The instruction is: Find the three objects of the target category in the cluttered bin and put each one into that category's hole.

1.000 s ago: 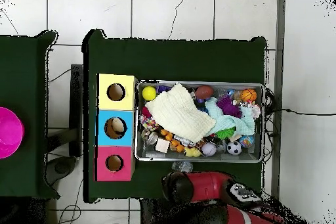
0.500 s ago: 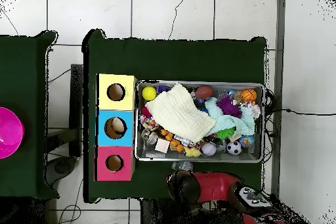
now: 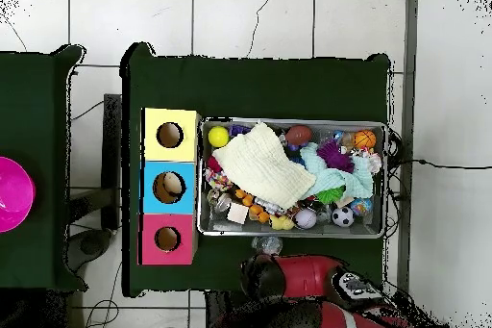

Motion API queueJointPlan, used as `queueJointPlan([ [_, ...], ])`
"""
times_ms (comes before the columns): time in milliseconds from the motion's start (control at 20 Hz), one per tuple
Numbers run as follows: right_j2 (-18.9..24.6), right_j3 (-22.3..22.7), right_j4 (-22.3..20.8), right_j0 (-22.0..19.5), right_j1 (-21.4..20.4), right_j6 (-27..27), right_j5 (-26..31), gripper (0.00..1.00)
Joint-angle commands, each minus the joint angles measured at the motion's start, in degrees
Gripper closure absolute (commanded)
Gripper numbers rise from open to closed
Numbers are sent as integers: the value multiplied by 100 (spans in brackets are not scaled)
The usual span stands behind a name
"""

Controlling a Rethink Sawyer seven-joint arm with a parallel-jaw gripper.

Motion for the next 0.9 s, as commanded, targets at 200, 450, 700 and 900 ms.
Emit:
queueJointPlan([
  [200, -211, -983, -96, 173, 777, 842, -1063, 0],
  [450, -270, -1023, -48, 162, 939, 768, -1259, 0],
  [700, -244, -1051, -75, 94, 941, 666, -1240, 0],
  [900, -184, -1042, -145, -19, 821, 543, -1079, 0],
])
